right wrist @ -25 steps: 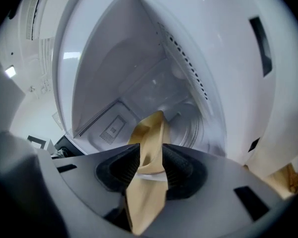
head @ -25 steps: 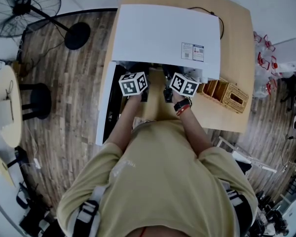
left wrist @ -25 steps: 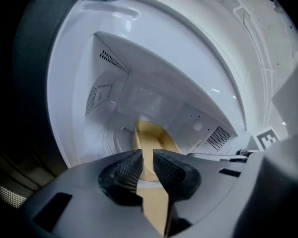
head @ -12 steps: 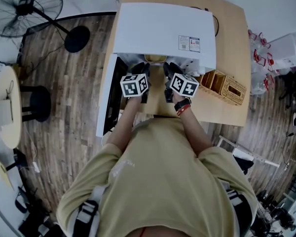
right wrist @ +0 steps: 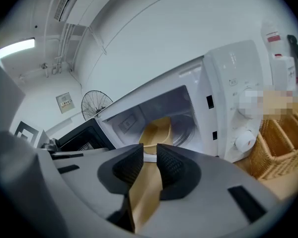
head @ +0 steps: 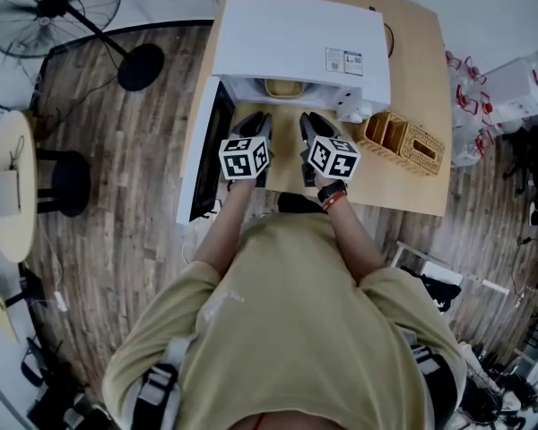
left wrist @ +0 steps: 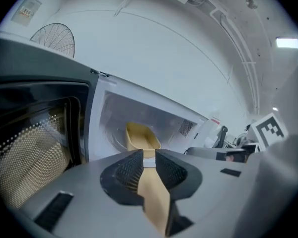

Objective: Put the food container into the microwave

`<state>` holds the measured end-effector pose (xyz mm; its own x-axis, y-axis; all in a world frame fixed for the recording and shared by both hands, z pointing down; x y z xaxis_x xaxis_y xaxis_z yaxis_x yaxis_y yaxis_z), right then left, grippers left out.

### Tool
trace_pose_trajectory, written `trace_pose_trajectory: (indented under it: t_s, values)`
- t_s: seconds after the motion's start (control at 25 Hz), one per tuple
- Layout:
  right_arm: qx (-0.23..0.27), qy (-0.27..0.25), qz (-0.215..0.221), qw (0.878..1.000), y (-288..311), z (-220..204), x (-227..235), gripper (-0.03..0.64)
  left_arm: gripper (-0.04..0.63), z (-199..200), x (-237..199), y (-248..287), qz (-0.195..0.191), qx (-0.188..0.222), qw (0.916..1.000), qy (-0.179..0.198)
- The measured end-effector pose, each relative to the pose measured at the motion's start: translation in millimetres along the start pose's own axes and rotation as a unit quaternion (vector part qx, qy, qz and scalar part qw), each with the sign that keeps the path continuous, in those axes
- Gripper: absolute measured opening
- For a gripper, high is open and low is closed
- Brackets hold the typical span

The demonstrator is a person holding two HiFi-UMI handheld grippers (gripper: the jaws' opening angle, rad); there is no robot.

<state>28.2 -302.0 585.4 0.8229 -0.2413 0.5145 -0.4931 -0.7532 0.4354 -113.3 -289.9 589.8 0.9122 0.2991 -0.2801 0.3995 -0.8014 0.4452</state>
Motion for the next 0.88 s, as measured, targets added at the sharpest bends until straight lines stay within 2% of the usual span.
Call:
trace_pose_trajectory:
  t_s: [0.48,0.88]
  values:
    - [0.028,-0.034,-0.034,0.998,-50.9,-14.9,-4.0,0.051,0.049,-11.3,20.7,-45.3,0.001,0.029,0.9992,0.026]
    - [0.050,-0.045,-0.040,0.997,-68.7,-22.6,-10.3,0.028,0.021,-20.5,23.5,-64.6,0.014,0.038,0.9976,0.057]
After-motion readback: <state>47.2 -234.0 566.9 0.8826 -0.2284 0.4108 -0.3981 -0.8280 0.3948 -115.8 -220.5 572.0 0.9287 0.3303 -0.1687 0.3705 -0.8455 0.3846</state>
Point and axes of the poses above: the fingertips, and each gripper's own axes: y forward along the fingers, x to its right, z out of its top, the point moved 3 cm from there along -y, backward along the fingers, and after that the axes turned 7 degrees about y, right-handed, at the moved point
